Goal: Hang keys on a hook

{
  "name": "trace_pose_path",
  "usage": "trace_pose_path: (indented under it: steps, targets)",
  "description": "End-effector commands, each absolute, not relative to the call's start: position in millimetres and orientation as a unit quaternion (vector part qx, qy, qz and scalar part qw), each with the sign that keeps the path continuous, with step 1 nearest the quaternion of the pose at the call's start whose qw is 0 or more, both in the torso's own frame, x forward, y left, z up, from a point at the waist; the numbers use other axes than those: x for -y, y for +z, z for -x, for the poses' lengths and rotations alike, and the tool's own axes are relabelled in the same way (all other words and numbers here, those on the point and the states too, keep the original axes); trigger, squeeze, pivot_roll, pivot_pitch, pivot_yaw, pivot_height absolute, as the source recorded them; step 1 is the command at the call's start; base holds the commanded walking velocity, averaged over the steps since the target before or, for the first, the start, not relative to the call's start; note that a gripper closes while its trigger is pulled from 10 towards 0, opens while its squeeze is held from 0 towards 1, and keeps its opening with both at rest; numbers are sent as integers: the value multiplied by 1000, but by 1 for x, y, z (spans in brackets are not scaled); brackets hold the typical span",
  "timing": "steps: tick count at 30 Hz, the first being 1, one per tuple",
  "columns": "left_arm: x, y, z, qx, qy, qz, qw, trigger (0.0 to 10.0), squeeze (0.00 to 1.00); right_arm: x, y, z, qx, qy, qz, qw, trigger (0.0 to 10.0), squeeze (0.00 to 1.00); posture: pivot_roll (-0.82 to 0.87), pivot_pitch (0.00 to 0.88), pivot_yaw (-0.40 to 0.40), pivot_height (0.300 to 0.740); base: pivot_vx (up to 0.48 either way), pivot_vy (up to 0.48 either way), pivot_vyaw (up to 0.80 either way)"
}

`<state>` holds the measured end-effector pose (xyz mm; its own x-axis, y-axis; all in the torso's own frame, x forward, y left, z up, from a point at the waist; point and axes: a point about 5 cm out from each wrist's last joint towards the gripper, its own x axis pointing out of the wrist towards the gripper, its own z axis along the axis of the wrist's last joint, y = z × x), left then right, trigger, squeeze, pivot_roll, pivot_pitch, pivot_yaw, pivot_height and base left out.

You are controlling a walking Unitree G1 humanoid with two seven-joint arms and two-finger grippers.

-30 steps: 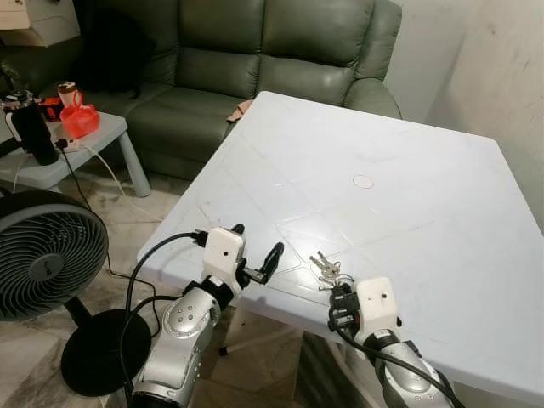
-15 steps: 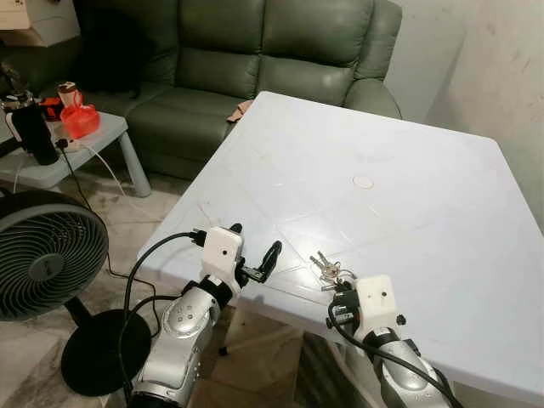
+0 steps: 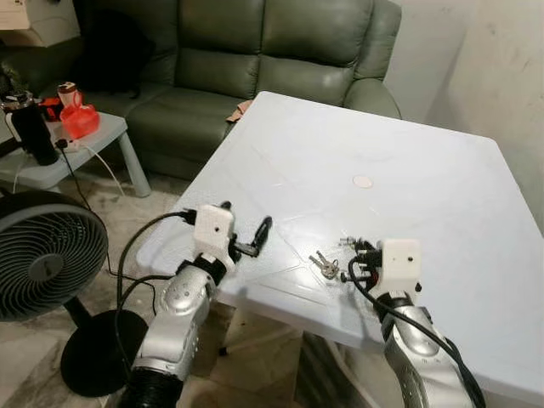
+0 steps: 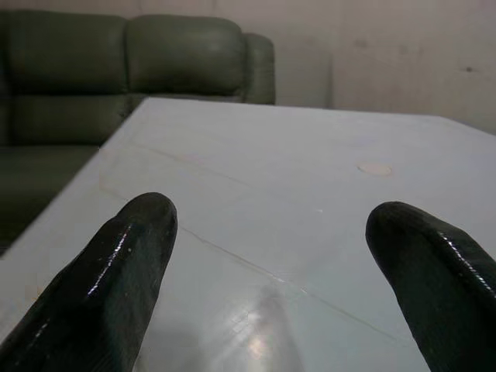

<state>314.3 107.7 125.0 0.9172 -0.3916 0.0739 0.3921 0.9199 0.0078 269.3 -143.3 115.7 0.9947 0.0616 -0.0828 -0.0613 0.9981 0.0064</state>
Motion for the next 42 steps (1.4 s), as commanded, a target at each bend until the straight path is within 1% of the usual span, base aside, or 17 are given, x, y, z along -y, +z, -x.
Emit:
trace_pose_path:
  steps: [1, 4, 5, 6, 7, 9, 10, 11, 12, 13, 15, 17, 18, 21, 32, 34, 42]
  targets:
    - [-112, 135, -321, 50, -187, 2, 981, 10000, 0, 150, 128, -274, -18, 8, -6, 1000, 0, 0, 5, 0, -59, 740, 0, 0, 0]
    - [-124, 147, -332, 59, -171, 0, 983, 10000, 0, 159, 142, -280, 13, -24, -11, 1000, 0, 0, 4, 0, -58, 740, 0, 0, 0]
    - [-127, 149, -334, 58, -170, 9, 984, 10000, 0, 161, 143, -282, 10, -32, -22, 999, 0, 0, 4, 0, -58, 740, 0, 0, 0]
    - [-130, 152, -336, 61, -164, 20, 984, 10000, 0, 166, 143, -285, -6, -47, -52, 998, 314, 0, 4, 0, -58, 740, 0, 0, 0]
    - [-136, 158, -340, 70, -152, 33, 985, 10000, 0, 172, 140, -288, -29, -67, -87, 993, 275, 0, 6, 0, -59, 740, 0, 0, 0]
    - [-138, 160, -341, 74, -147, 31, 986, 10000, 0, 173, 141, -288, -27, -68, -84, 994, 0, 0, 6, 0, -59, 740, 0, 0, 0]
    - [-141, 163, -343, 81, -143, 20, 986, 10000, 0, 177, 143, -289, -17, -73, -83, 994, 4196, 0, 8, 0, -60, 740, 0, 0, 0]
    - [-142, 164, -343, 83, -142, 19, 986, 10000, 0, 178, 144, -290, -14, -78, -85, 993, 4196, 0, 8, 0, -60, 740, 0, 0, 0]
    - [-143, 166, -344, 85, -141, 19, 986, 10000, 0, 179, 145, -290, -7, -76, -91, 993, 10000, 0, 8, 0, -60, 740, 0, 0, 0]
    - [-144, 170, -344, 92, -140, 23, 986, 10000, 0, 180, 149, -290, 9, -72, -107, 992, 10000, 0, 10, 0, -61, 740, 0, 0, 0]
    - [-145, 173, -345, 99, -137, 21, 985, 10000, 0, 182, 152, -290, 16, -77, -94, 993, 10000, 0, 10, 0, -61, 740, 0, 0, 0]
    - [-144, 176, -345, 103, -134, 30, 985, 10000, 0, 177, 159, -288, 69, -18, -109, 991, 10000, 0, 10, 0, -63, 740, 0, 0, 0]
    - [-144, 177, -344, 107, -135, 31, 985, 10000, 0, 175, 161, -286, 87, 1, -99, 991, 10000, 0, 10, 0, -63, 740, 0, 0, 0]
    - [-143, 180, -343, 116, -137, 25, 983, 10000, 0, 173, 165, -280, 119, 25, -76, 990, 10000, 0, 11, 0, -63, 740, 0, 0, 0]
    - [-150, 178, -344, 118, -127, 37, 984, 10000, 0, 175, 160, -279, 133, 24, -50, 990, 10000, 0, 10, 0, -62, 740, 0, 0, 0]
    - [-151, 178, -345, 118, -124, 37, 985, 10000, 0, 173, 157, -282, 116, 24, -49, 992, 10000, 0, 8, 0, -55, 740, 0, 0, 0]
    - [-149, 176, -346, 112, -120, 39, 986, 10000, 0, 170, 154, -285, 112, 23, -38, 993, 10000, 0, 9, 0, -57, 740, 0, 0, -716]
